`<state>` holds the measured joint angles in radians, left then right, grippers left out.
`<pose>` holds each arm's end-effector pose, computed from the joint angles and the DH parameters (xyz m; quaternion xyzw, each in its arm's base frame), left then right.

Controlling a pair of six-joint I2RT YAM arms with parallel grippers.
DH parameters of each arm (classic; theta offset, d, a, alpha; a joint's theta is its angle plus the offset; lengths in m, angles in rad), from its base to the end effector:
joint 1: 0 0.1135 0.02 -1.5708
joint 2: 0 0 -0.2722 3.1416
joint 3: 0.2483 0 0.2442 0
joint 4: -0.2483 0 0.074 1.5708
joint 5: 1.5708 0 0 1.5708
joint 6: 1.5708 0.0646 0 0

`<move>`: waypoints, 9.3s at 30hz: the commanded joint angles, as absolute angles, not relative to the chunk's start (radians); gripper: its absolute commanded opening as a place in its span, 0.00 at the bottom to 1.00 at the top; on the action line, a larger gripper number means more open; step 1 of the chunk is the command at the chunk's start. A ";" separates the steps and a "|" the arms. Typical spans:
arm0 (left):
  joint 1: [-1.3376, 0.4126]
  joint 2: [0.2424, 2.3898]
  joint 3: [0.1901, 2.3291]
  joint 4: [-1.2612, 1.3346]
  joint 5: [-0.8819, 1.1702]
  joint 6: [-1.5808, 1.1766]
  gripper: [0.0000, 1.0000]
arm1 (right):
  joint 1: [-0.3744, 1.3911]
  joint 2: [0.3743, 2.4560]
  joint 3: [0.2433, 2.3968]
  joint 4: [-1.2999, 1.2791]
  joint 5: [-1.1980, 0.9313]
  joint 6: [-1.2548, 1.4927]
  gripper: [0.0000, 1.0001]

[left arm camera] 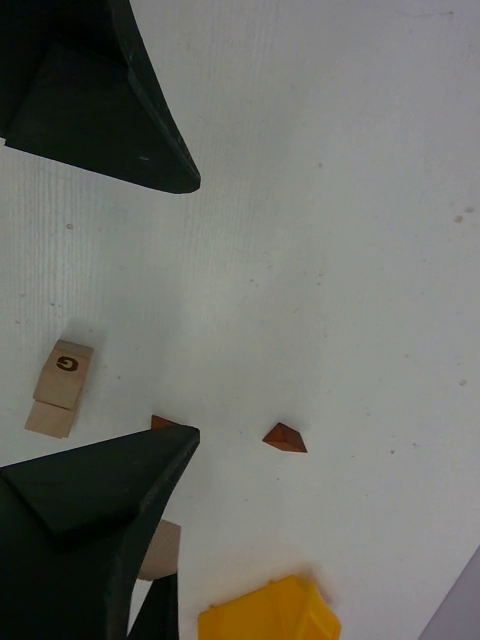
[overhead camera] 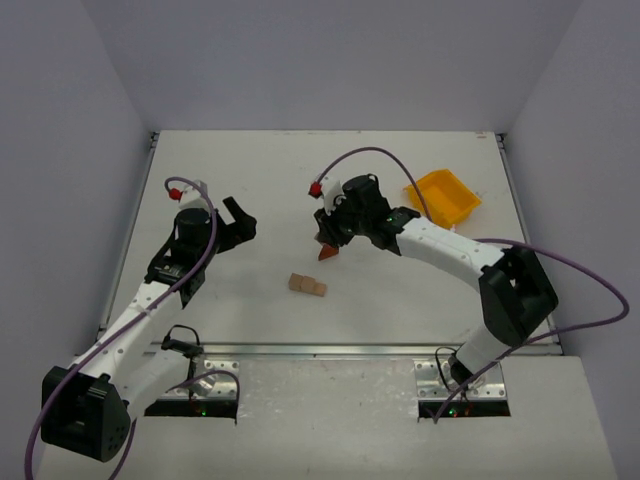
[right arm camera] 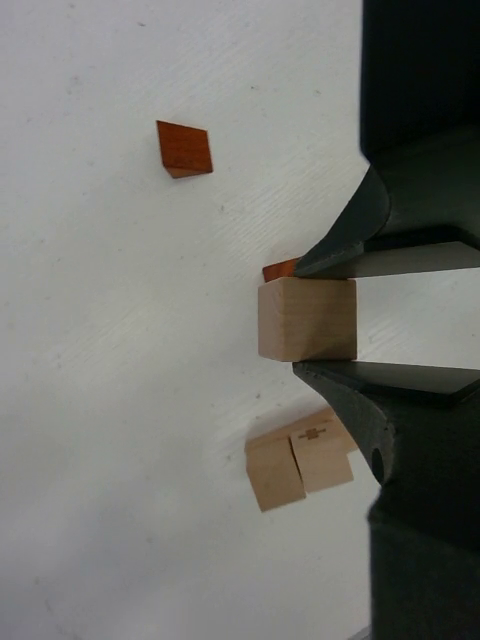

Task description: Build the wood block tower

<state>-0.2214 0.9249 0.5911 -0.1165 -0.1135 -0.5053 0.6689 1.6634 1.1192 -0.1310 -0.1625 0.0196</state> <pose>0.2200 -0.0420 0.2499 -0.1495 0.8330 -0.1436 0.5130 0.2966 0.2477 0.2272 -0.3199 0.8403 0.2145 0.3815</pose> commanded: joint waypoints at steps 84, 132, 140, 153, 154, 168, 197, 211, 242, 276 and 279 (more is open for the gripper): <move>-0.222 0.907 0.616 -0.083 -0.095 -0.503 1.00 | 0.882 1.718 0.987 -0.131 -0.147 -0.089 0.29; -0.223 0.916 0.617 -0.080 -0.079 -0.499 1.00 | 0.900 1.616 0.966 -0.152 -0.149 -0.104 0.80; -0.222 0.910 0.616 -0.080 -0.074 -0.499 1.00 | 0.900 1.499 0.868 -0.162 -0.038 -0.025 0.76; -0.222 0.911 0.615 -0.077 -0.071 -0.499 1.00 | 0.900 1.517 0.816 -0.152 -0.003 0.026 0.13; -0.222 0.910 0.614 -0.077 -0.072 -0.500 1.00 | 0.900 1.527 0.820 -0.148 -0.003 0.026 0.12; -0.222 0.896 0.611 -0.080 -0.075 -0.499 1.00 | 0.900 1.658 0.899 -0.114 -0.017 0.023 0.05; -0.222 0.887 0.611 -0.084 -0.076 -0.499 1.00 | 0.900 1.680 0.906 -0.083 -0.003 0.022 0.10; -0.222 0.888 0.611 -0.084 -0.075 -0.499 1.00 | 0.900 1.678 0.904 -0.089 0.021 0.024 0.12; -0.222 0.869 0.613 -0.097 -0.090 -0.497 1.00 | 0.861 1.423 0.907 -0.217 0.466 0.293 0.99; -0.222 0.902 0.618 -0.091 -0.090 -0.495 1.00 | 0.735 2.025 1.399 -0.324 0.170 0.261 0.85; -0.222 0.899 0.617 -0.091 -0.092 -0.496 1.00 | 0.736 2.032 1.398 -0.337 0.170 0.279 0.78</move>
<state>-0.2214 0.9039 0.5911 -0.1169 -0.0895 -0.5045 0.7353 2.0258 1.3567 -0.3251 0.1924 0.2376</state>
